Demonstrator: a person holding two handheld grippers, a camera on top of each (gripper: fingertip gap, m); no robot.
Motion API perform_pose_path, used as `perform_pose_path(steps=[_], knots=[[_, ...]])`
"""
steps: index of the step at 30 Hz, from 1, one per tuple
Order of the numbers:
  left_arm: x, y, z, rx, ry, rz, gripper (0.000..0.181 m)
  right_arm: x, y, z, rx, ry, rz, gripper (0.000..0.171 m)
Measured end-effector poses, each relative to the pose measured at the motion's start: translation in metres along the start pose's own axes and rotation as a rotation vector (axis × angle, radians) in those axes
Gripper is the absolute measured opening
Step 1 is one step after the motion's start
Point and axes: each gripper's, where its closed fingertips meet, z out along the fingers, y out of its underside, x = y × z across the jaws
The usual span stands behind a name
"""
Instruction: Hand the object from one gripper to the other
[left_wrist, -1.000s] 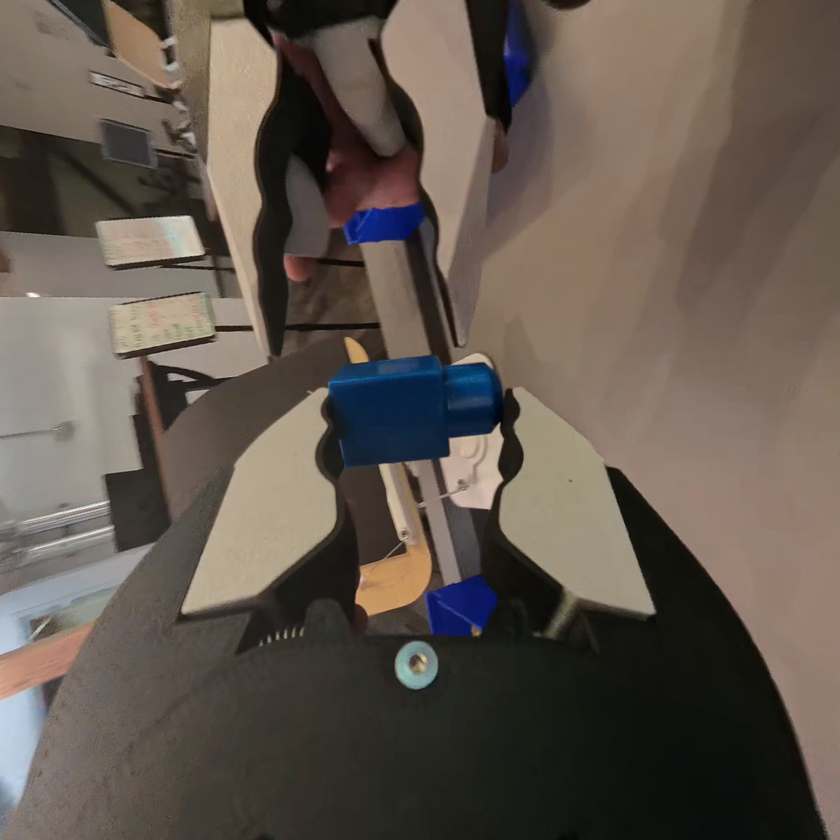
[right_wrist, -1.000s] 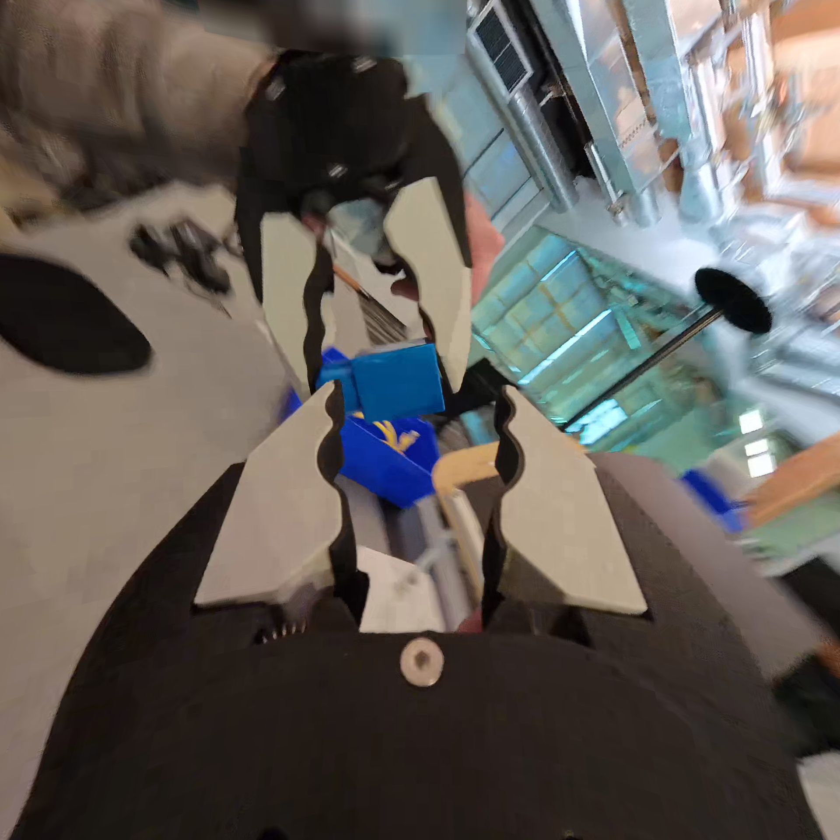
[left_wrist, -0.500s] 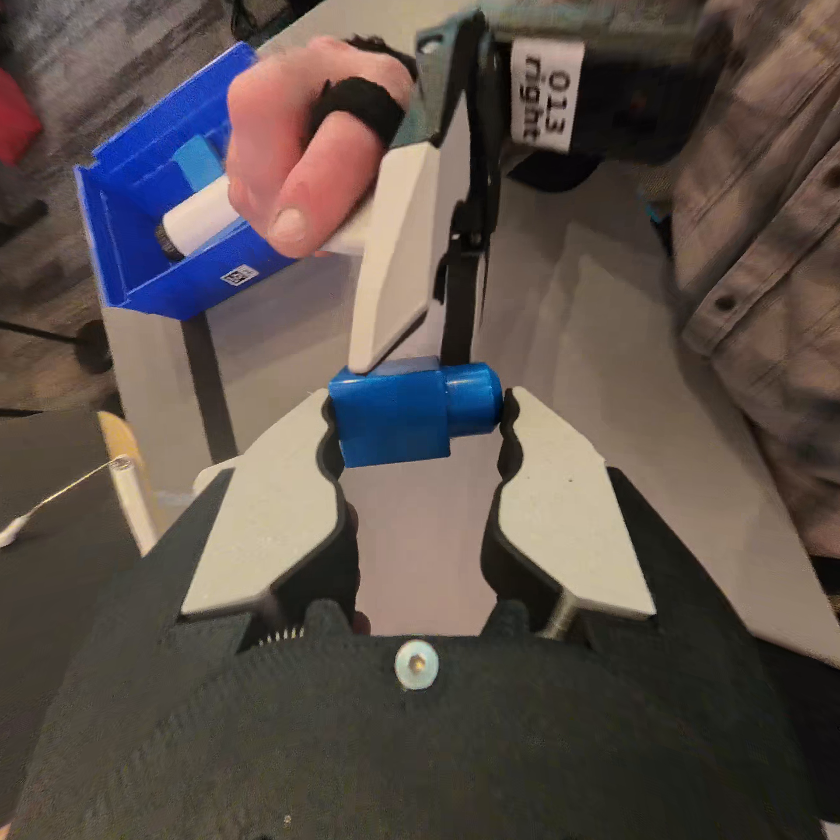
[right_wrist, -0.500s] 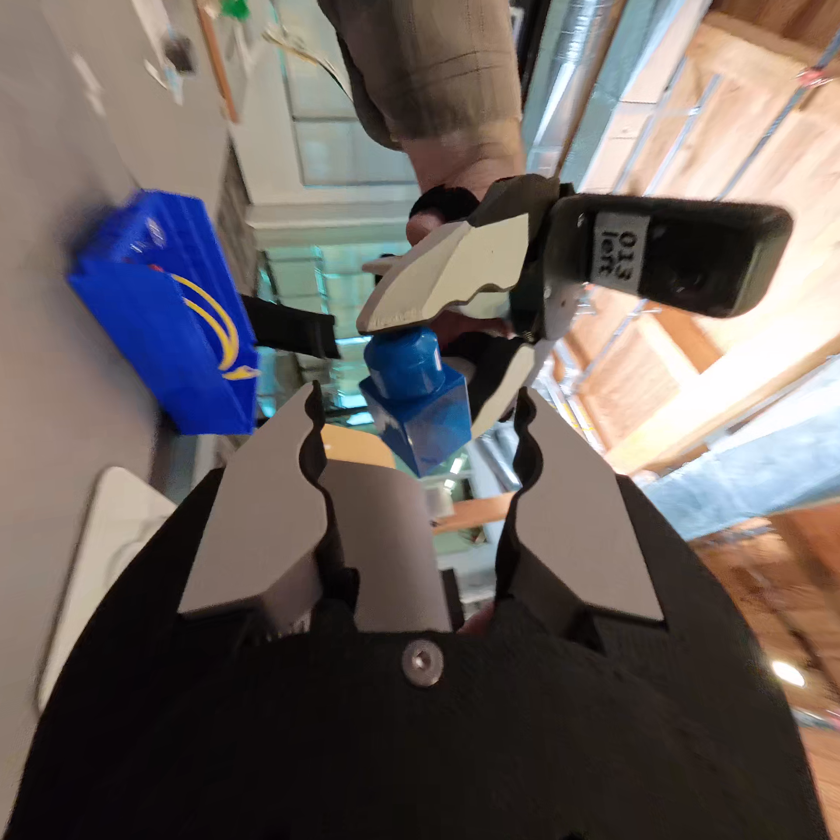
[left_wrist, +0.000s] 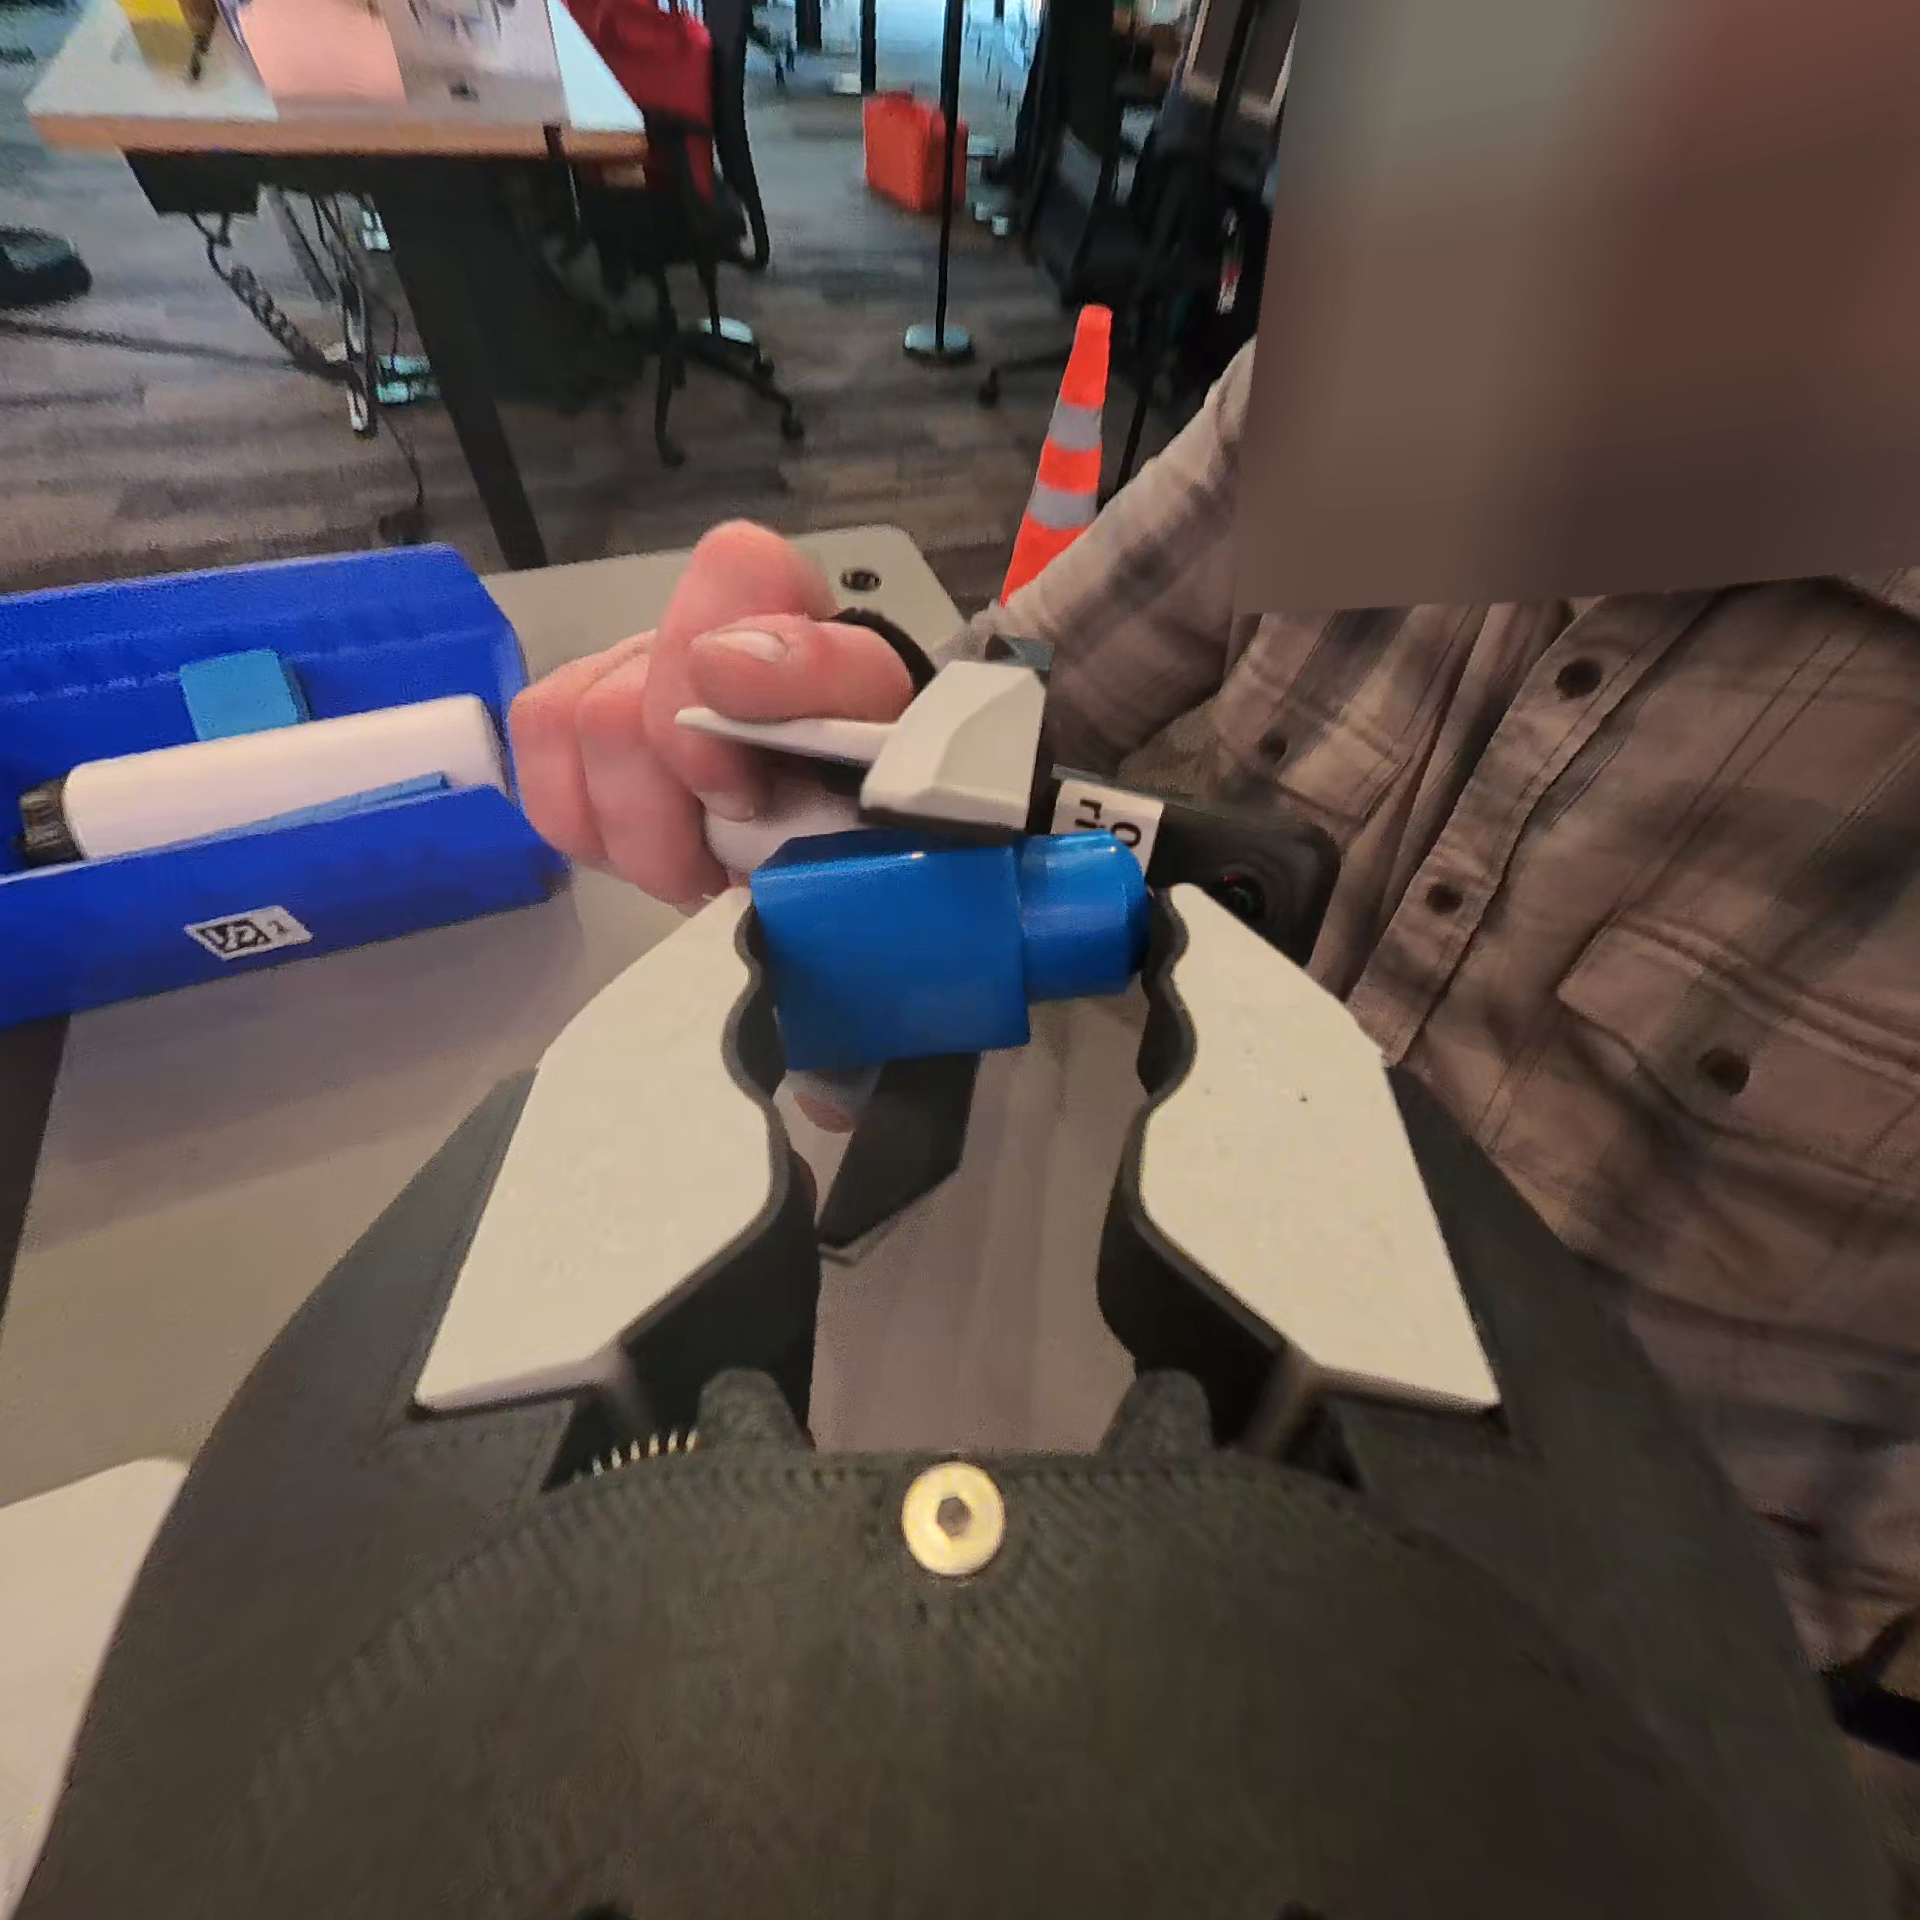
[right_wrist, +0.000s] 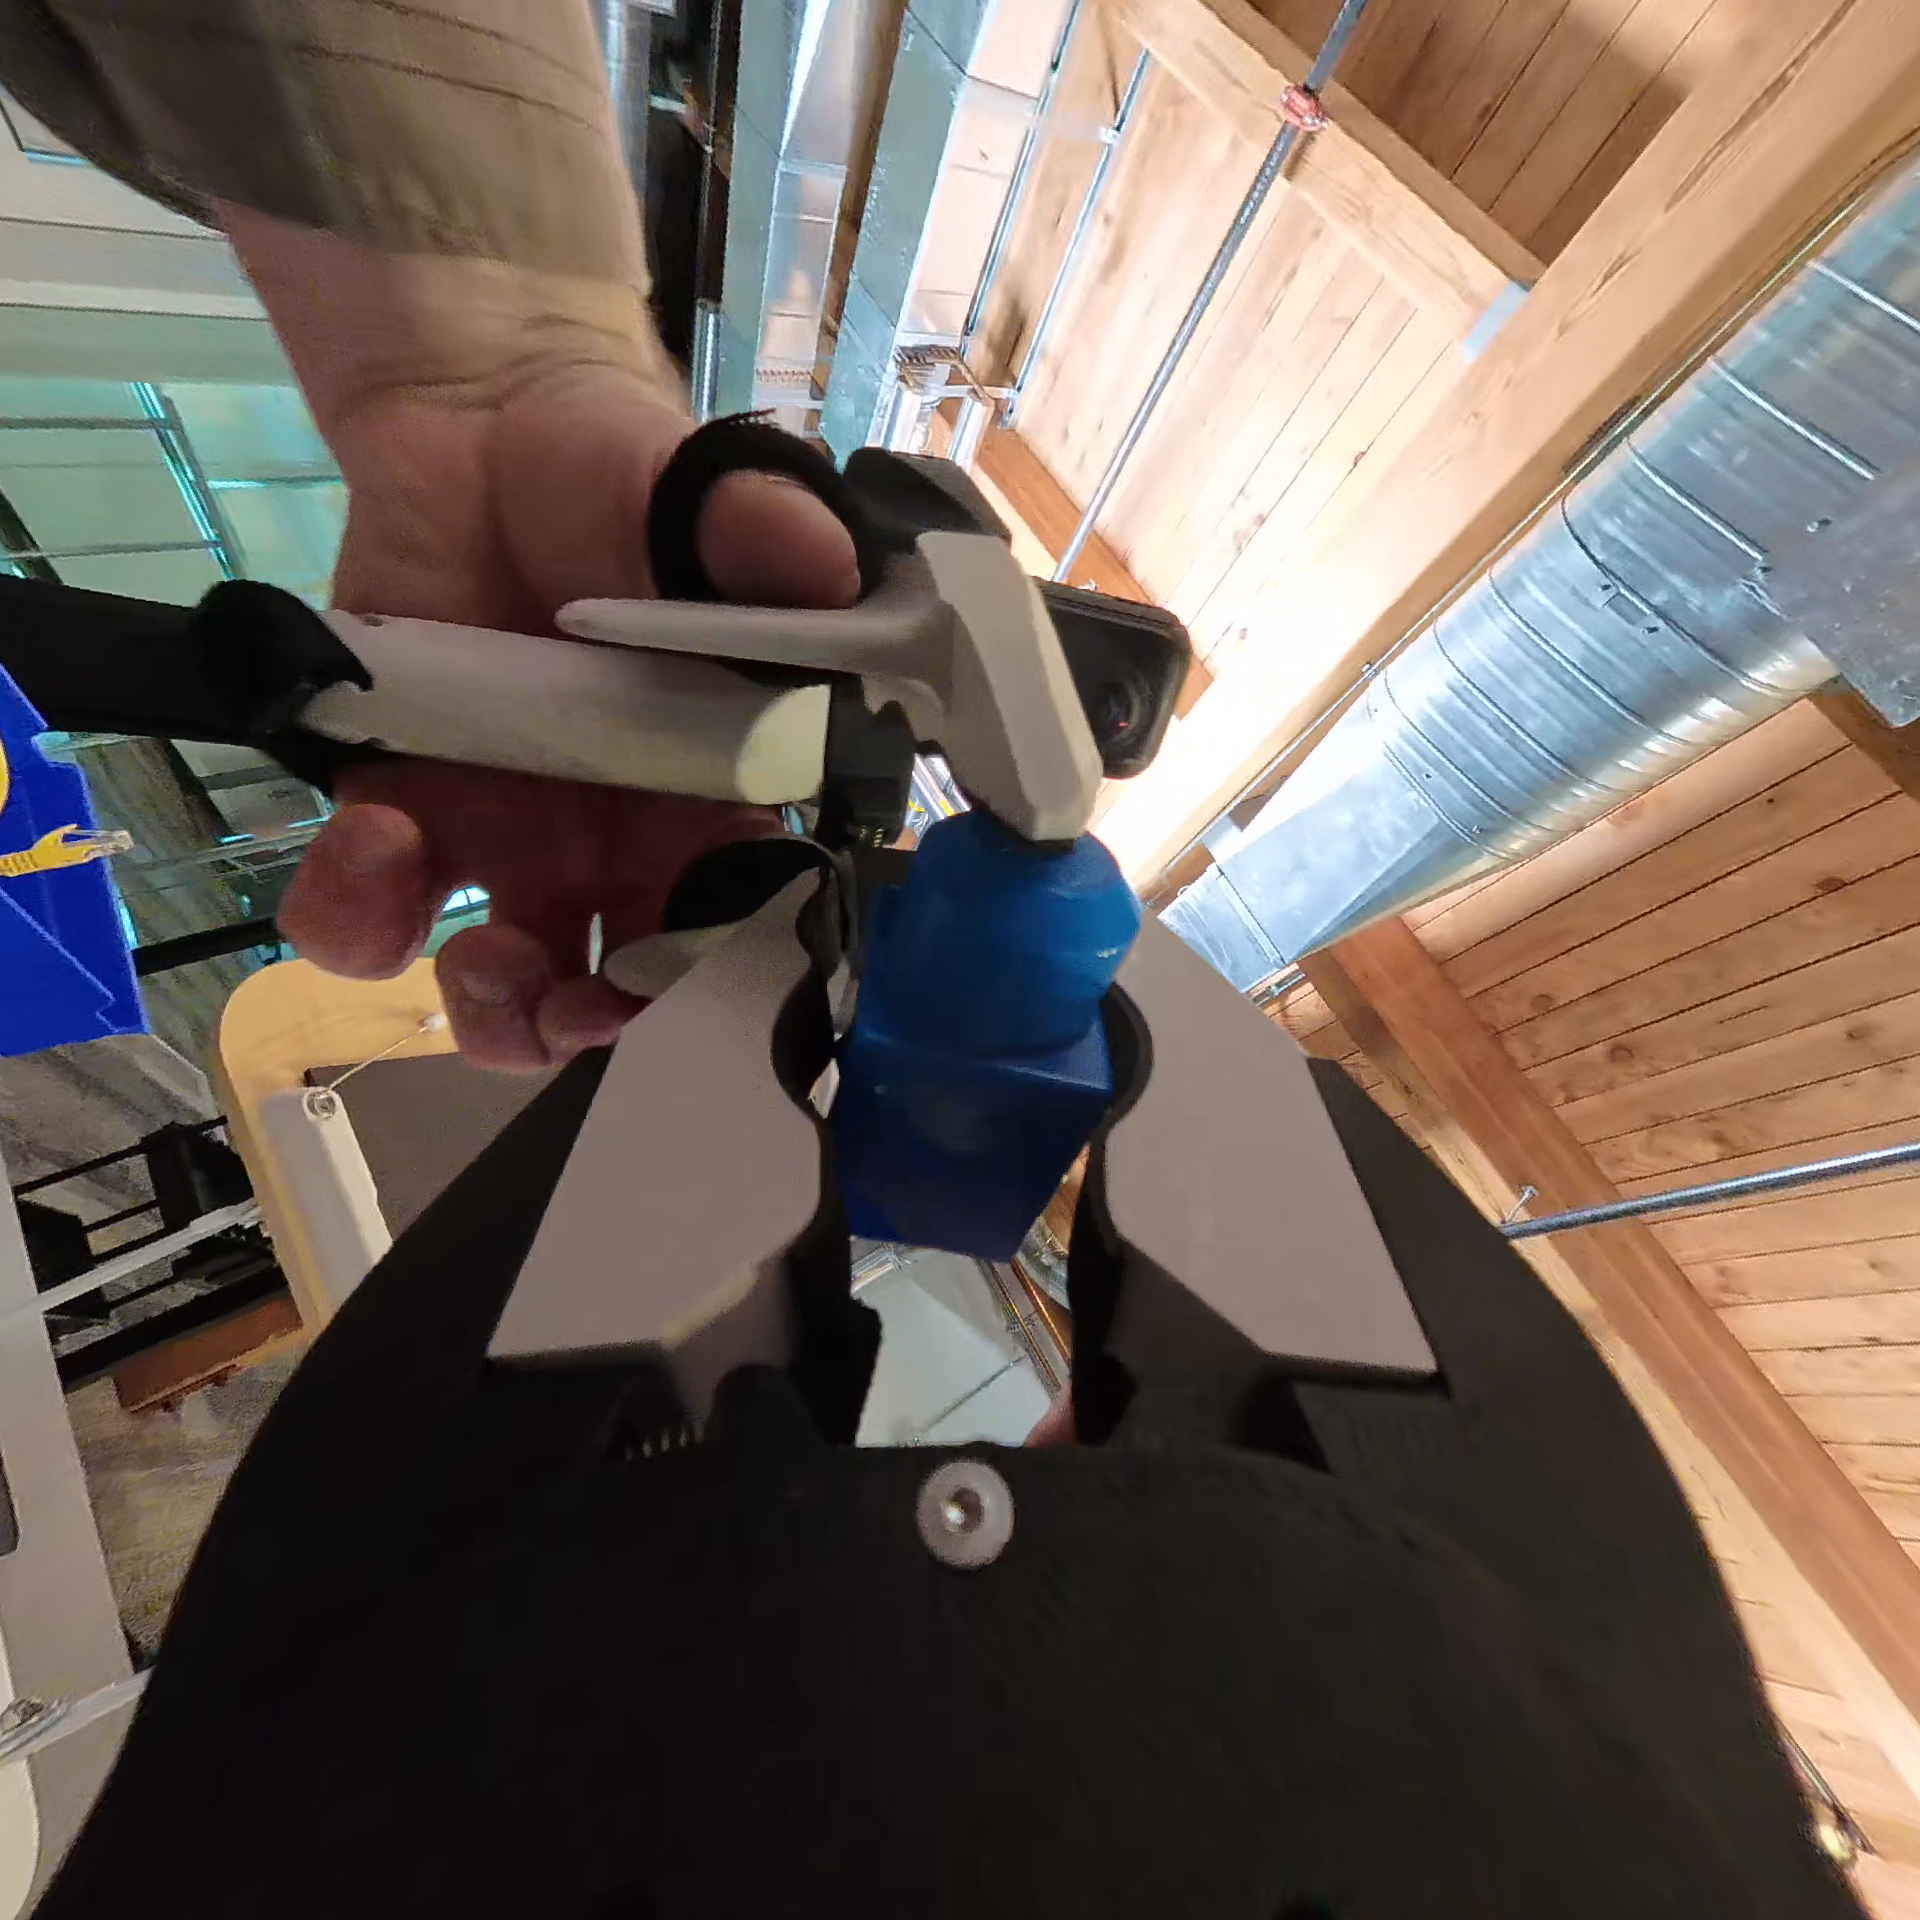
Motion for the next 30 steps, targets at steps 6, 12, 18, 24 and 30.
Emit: perform_pose_path(steps=[6, 12, 18, 24, 30], knots=[[0.000, 0.000, 0.000, 0.090, 0.004, 0.003, 0.067, -0.004, 0.000, 0.000, 0.003, -0.037, 0.047, 0.041], [-0.004, -0.001, -0.001, 0.097, -0.027, -0.007, 0.067, -0.004, 0.004, 0.001, -0.014, -0.061, 0.093, 0.039], [-0.008, 0.001, -0.003, 0.067, -0.125, 0.035, 0.077, -0.008, 0.007, 0.002, -0.009, -0.128, 0.116, 0.039], [-0.012, 0.003, -0.010, -0.066, -0.248, 0.102, 0.099, -0.042, 0.008, -0.007, 0.035, -0.419, 0.083, 0.038], [-0.008, 0.032, -0.001, -0.389, -0.247, 0.172, 0.105, -0.064, -0.007, -0.039, 0.119, -0.762, 0.100, 0.039]])
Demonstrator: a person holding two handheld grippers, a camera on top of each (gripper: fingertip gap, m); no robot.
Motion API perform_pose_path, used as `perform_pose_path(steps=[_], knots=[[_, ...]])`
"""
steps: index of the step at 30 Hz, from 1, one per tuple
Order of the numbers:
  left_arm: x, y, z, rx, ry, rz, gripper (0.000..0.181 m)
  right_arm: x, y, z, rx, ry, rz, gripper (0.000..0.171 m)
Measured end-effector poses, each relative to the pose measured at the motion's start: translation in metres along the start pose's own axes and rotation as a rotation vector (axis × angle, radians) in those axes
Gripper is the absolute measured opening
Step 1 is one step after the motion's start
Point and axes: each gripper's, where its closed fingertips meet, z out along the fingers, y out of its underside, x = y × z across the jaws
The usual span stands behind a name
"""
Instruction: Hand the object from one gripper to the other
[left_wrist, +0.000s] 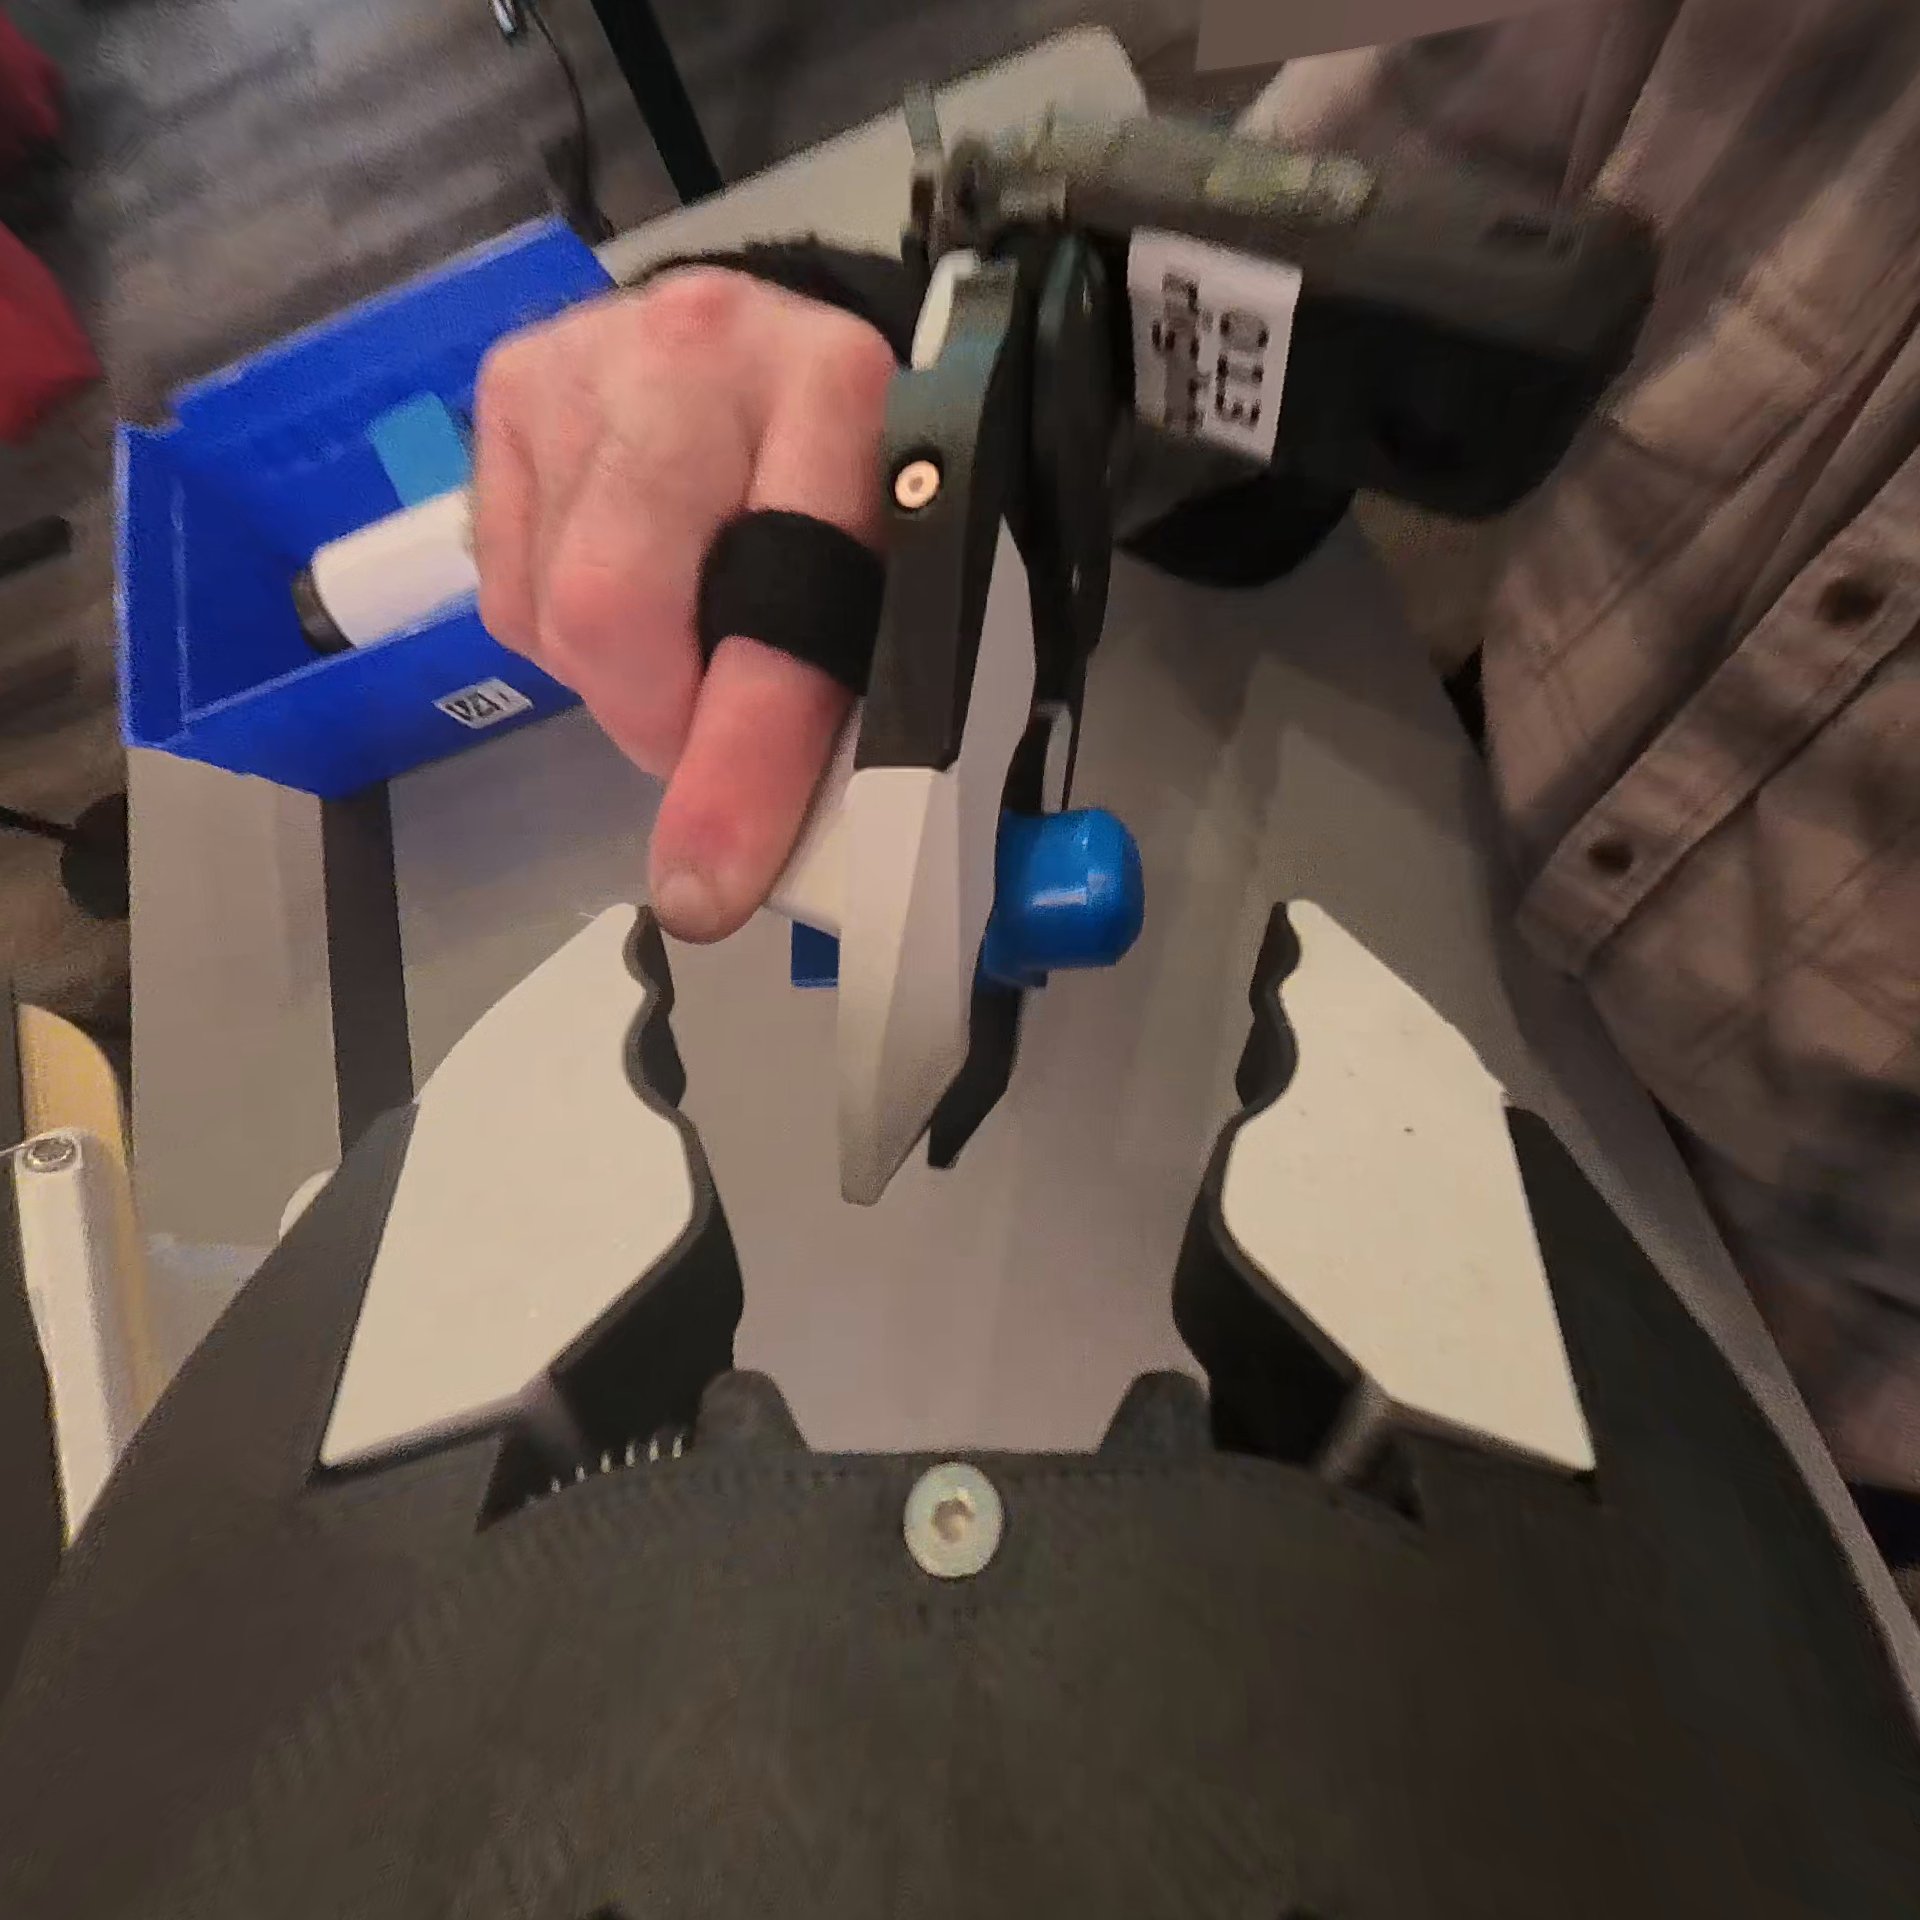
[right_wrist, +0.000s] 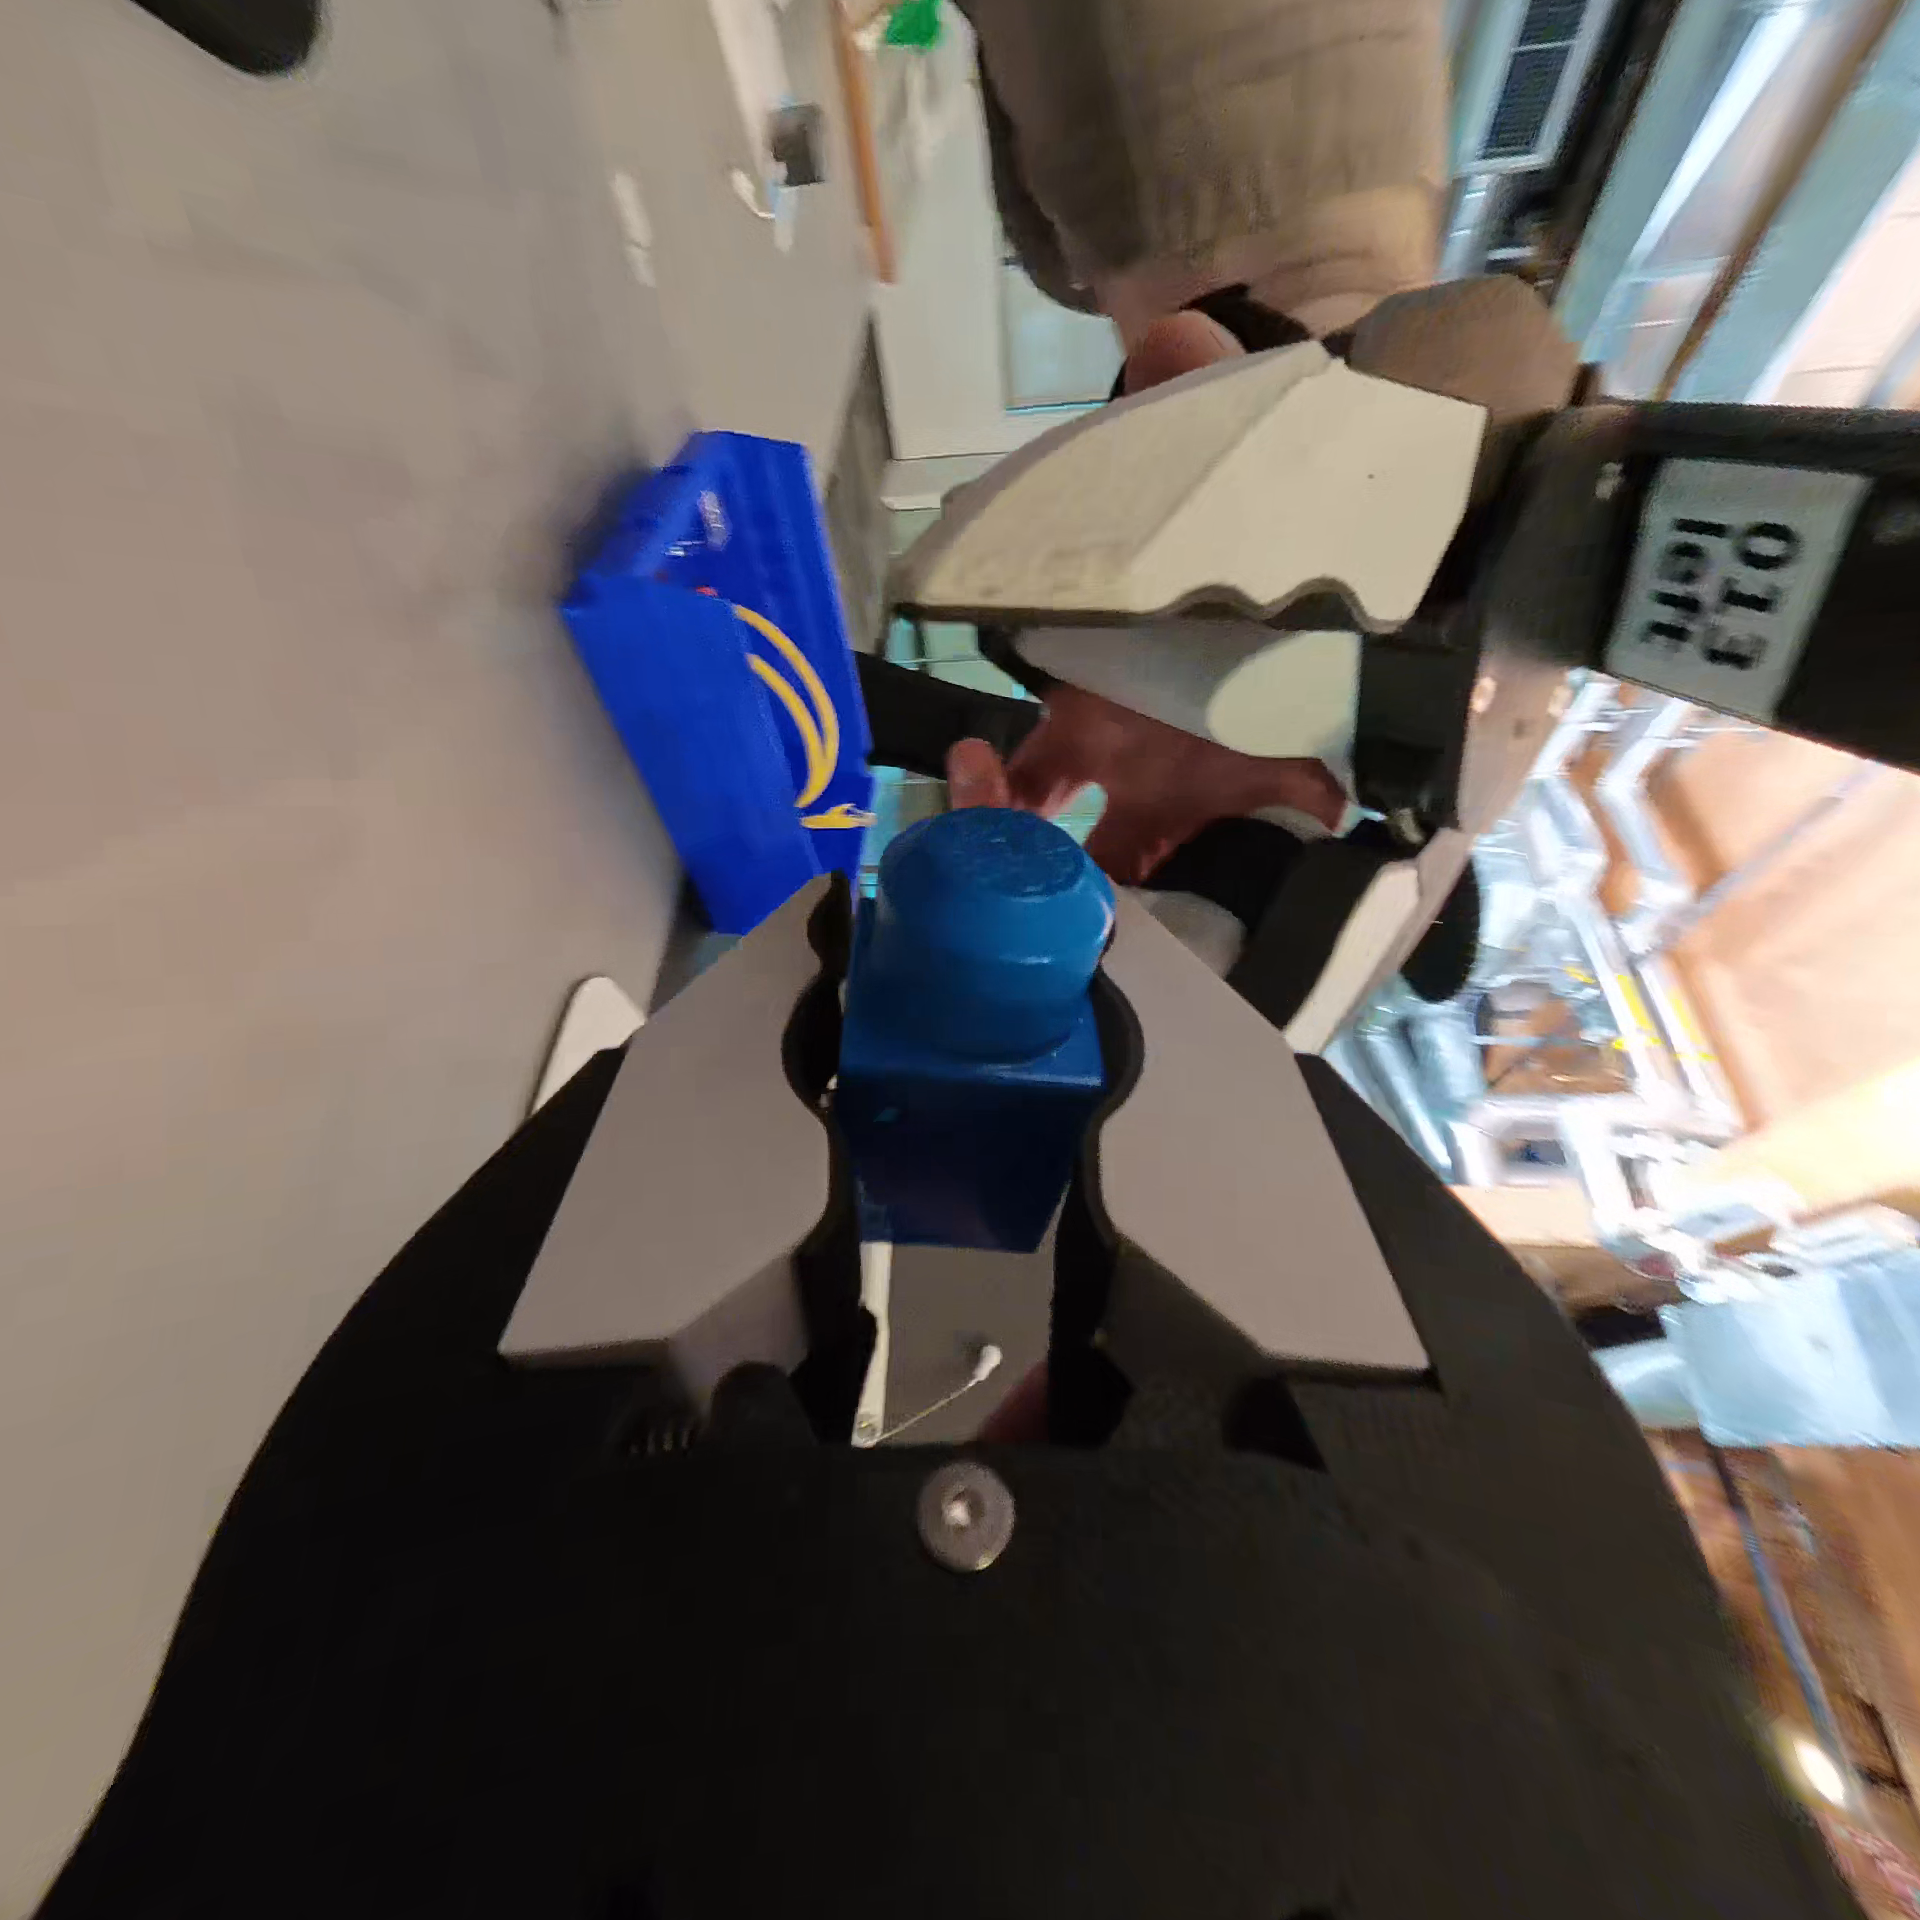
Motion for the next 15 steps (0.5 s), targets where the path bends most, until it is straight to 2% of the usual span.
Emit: perform_pose_path(steps=[3, 6, 12, 15], knots=[[0.001, 0.009, 0.011, -0.102, 0.020, 0.018, 0.106, -0.003, -0.003, -0.004, 0.002, -0.038, -0.015, 0.039], [0.003, 0.011, 0.019, -0.101, 0.055, -0.025, 0.103, 0.000, -0.007, -0.005, 0.009, -0.022, -0.032, 0.040], [0.010, -0.009, 0.018, 0.132, 0.174, -0.156, 0.090, 0.003, -0.009, -0.005, 0.004, 0.007, -0.081, 0.039], [0.010, -0.009, 0.021, 0.164, 0.194, -0.181, 0.088, 0.002, -0.012, -0.003, 0.007, 0.012, -0.102, 0.039]])
